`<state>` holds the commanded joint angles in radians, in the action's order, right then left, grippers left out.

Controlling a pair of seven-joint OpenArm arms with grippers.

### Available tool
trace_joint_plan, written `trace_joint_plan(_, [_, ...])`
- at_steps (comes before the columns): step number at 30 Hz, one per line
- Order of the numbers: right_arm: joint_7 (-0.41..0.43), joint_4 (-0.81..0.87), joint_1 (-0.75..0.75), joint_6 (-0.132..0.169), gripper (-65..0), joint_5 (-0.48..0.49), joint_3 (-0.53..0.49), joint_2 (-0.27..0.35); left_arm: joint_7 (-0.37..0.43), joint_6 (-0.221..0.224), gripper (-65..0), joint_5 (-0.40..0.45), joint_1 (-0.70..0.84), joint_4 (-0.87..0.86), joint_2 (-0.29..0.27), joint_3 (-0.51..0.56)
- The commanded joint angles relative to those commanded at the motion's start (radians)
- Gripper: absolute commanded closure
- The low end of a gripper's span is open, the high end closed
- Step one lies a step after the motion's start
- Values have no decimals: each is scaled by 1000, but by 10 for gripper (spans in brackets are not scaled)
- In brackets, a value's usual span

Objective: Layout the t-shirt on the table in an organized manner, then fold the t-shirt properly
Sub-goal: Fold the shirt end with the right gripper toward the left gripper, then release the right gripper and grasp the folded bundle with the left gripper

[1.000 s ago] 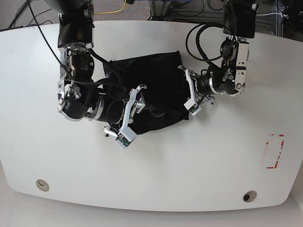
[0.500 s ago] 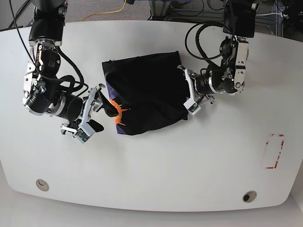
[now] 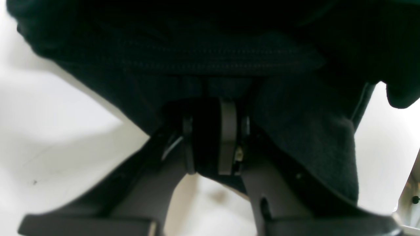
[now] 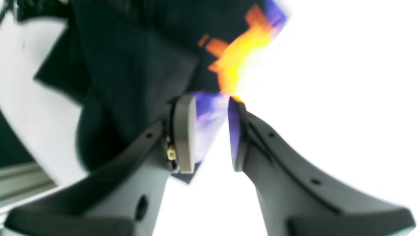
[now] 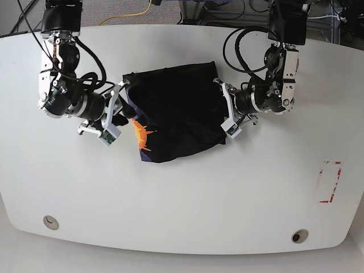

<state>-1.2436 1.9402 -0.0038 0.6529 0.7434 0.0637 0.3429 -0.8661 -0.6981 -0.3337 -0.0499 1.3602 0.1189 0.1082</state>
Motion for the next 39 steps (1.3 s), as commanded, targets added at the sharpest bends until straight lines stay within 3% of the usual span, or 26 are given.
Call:
trace_joint_plan(14, [0, 11, 18, 0, -171, 0, -138, -166, -3, 0, -82, -5, -2, 20, 0, -2])
trace_joint_plan(20, [0, 8, 28, 0, -171, -3, -157, -215, -31, 0, -86, -5, -2, 143, 3, -9])
trace_joint_plan(25, [2, 6, 21, 0, -171, -3, -173, -250, -46, 0, -86, -5, -8, 256, 5, -86])
trace_joint_plan(34, [17, 6, 20, -2, -168, -5, -164, -247, -83, 0, -86, -5, -69, 385, 14, -252])
trace_joint_plan(39, [35, 6, 28, -5, -168, -21, -127, -207, -87, 0, -86, -5, -123, 420, 12, -373])
